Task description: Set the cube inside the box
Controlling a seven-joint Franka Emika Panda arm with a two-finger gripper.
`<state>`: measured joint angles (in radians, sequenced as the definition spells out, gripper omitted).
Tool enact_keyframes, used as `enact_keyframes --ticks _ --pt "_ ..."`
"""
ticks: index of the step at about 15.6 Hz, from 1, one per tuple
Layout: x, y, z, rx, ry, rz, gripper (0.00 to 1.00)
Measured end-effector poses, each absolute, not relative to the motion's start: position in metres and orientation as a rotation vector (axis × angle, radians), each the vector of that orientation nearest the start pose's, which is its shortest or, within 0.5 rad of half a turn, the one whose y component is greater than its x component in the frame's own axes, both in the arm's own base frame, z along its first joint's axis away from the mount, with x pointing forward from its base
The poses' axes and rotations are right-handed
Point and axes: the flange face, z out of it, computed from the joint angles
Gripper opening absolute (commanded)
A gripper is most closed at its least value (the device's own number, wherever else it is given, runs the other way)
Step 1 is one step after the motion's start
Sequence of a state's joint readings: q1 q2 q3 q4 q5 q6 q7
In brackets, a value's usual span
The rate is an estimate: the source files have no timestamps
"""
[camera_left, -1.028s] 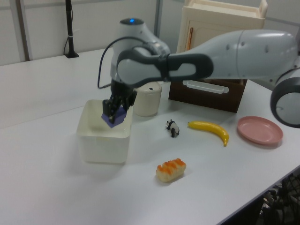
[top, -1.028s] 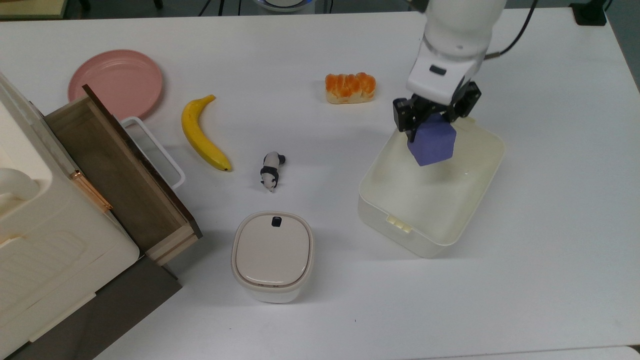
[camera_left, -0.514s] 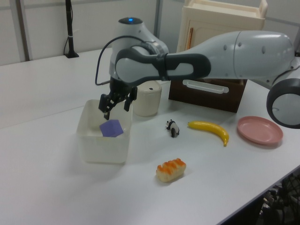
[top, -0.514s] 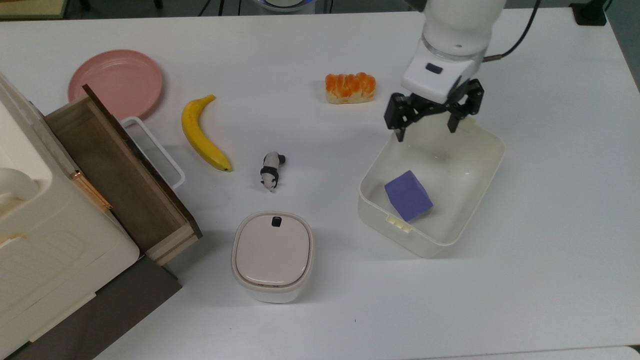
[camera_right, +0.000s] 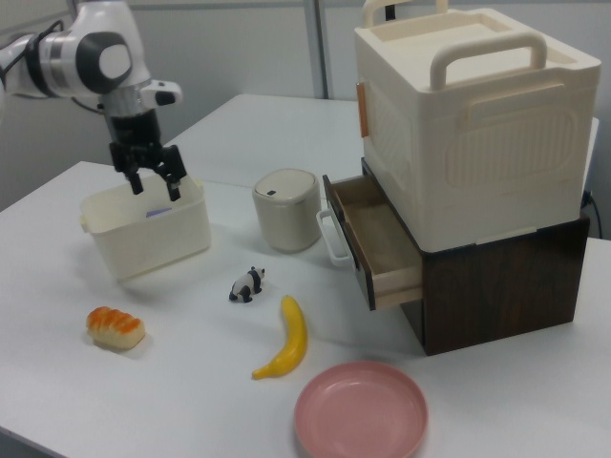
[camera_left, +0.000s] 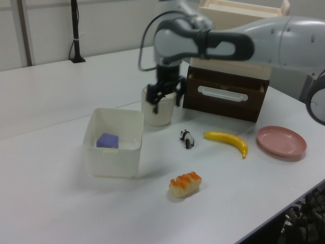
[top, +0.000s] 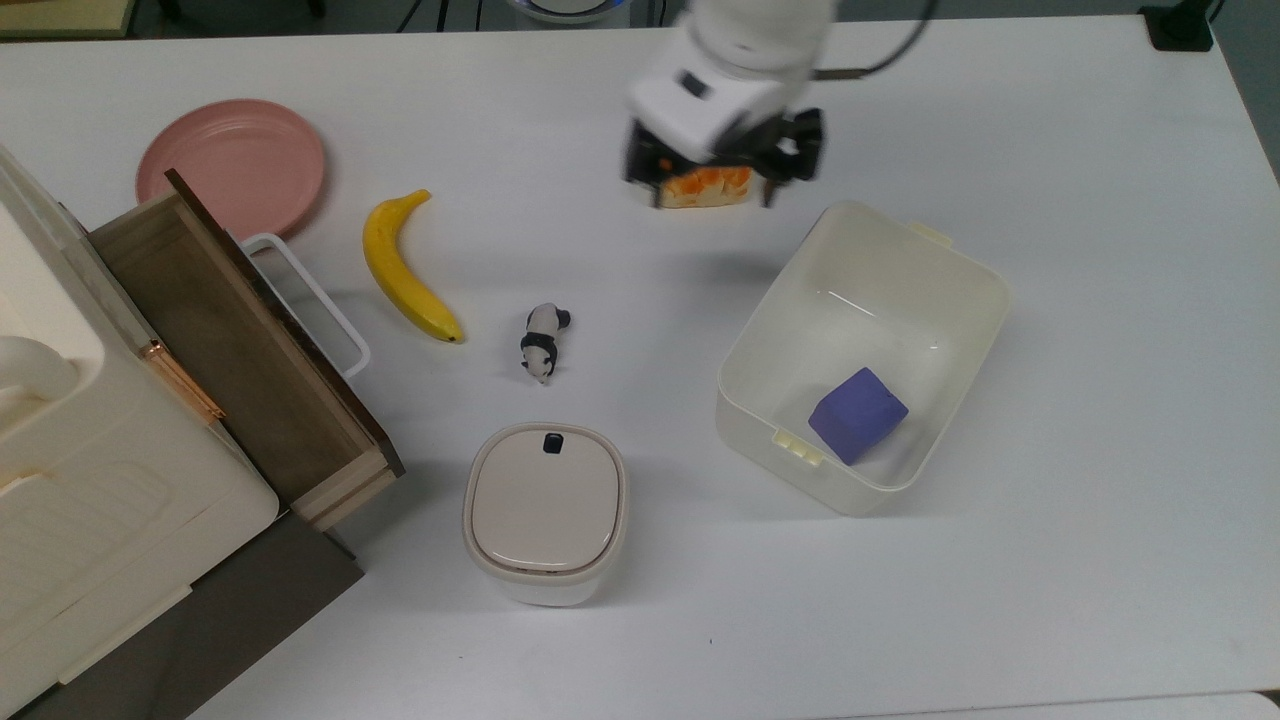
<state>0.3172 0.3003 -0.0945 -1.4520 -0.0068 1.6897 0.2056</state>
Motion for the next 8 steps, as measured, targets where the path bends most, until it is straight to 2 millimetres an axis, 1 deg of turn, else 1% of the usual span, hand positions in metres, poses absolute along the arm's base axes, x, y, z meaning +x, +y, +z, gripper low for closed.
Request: enact_keyframes --ticks 2,3,4,5,8 --pt "0.626 0.111 0.529 -3.183 0.059 0.090 1.00" --pt "0.626 0.087 0.538 -3.178 0.118 0.078 1.00" --pt "0.627 0.076 0.540 -3.176 0.144 0.073 1.00" --pt "0.627 0.069 0.540 -3.175 0.160 0.074 1.00" --pt "0.628 0.064 0.538 -3.174 0.175 0.080 1.00"
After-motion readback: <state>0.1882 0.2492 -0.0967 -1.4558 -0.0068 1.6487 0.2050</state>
